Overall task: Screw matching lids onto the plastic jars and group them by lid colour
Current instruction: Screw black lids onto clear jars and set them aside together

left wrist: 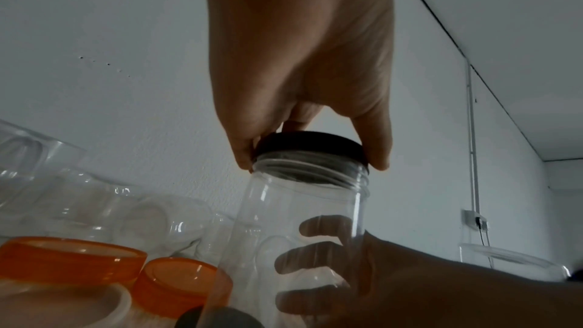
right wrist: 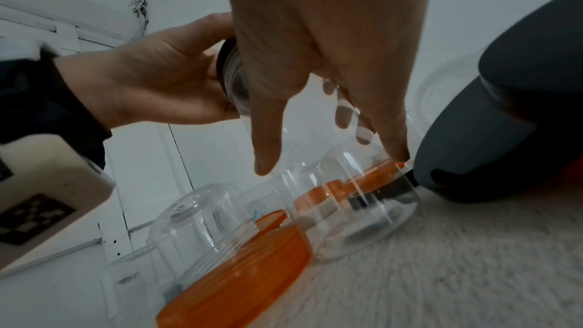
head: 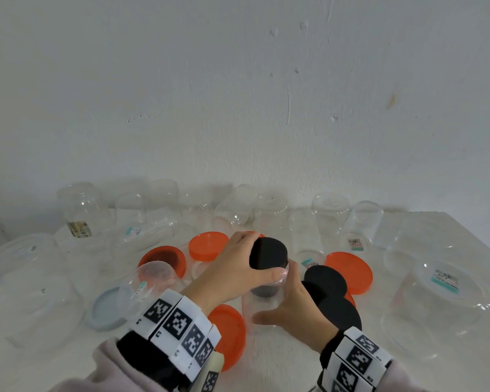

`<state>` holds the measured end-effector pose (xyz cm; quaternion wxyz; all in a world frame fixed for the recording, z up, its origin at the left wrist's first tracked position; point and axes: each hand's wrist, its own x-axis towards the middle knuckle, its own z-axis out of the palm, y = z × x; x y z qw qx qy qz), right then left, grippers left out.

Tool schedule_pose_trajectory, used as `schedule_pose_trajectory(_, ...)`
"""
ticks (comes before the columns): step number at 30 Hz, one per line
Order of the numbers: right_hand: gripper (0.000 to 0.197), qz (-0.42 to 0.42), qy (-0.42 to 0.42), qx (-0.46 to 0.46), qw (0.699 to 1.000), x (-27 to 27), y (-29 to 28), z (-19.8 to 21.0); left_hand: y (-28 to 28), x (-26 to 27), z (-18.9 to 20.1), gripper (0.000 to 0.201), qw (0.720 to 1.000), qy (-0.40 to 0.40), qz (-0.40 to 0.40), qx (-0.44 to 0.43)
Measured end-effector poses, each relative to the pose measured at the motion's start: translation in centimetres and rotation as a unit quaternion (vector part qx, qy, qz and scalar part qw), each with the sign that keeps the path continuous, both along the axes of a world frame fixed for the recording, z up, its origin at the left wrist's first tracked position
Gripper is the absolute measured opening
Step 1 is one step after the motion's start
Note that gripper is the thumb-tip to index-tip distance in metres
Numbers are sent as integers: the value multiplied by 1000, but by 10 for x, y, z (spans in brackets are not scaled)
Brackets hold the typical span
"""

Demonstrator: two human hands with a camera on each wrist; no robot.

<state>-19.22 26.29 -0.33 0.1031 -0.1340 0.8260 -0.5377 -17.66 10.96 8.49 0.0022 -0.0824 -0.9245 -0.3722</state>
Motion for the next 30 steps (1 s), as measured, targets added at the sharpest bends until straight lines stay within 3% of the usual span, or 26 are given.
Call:
schedule_pose_trajectory(5,107,-1,-4,-6,1000,-2,0,-4,3,-2,-4,83,1000,19,0,-9)
schedule_pose_trajectory(12,91,24,-12,-47,999,-3,5,1,5,-5,-7,87,999,26,-6,-25)
schedule_pose_trajectory(19,97,21,-2,-37,999,-5,4,1,0,-3,-5,92,998,44,-8,-37)
schedule_pose_trajectory(30,88,45,13,-48,998,-4,6,7,3,-5,-8,99,997,49,-9,-61)
